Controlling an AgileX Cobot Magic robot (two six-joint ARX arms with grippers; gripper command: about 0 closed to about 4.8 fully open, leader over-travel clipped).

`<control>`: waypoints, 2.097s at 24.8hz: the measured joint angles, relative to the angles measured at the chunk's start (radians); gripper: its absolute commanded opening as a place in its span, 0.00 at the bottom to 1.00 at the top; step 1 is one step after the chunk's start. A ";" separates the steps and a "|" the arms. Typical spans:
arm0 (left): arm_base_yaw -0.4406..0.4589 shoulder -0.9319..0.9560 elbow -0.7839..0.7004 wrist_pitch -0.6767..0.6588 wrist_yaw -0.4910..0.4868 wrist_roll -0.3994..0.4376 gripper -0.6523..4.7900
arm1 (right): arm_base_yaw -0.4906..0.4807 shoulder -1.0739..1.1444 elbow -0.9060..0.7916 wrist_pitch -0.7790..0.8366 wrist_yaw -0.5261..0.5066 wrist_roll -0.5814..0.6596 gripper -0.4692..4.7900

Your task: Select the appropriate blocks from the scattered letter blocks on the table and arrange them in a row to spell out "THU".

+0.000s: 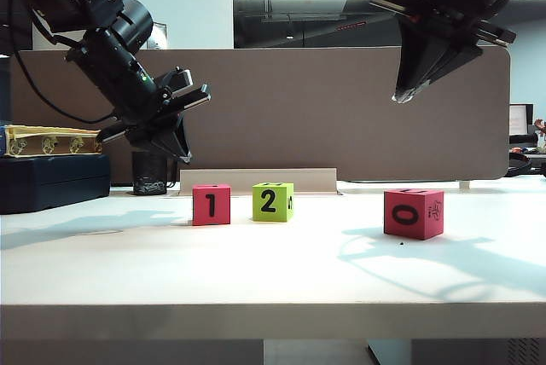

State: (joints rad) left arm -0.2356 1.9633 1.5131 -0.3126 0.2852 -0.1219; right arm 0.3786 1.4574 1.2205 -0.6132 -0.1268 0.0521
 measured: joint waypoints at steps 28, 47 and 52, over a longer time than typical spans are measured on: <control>-0.001 0.092 0.008 -0.071 0.072 0.017 0.11 | 0.000 0.000 0.000 -0.032 0.000 0.003 0.08; -0.007 0.092 0.026 -0.031 0.028 0.084 0.11 | 0.000 0.000 0.000 -0.042 -0.035 0.019 0.08; -0.006 0.092 0.026 -0.013 0.028 0.084 0.11 | 0.010 0.000 0.000 -0.042 -0.153 0.031 0.08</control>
State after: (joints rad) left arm -0.2413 2.0552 1.5387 -0.3252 0.3134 -0.0376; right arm 0.3882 1.4574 1.2205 -0.6548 -0.2802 0.0826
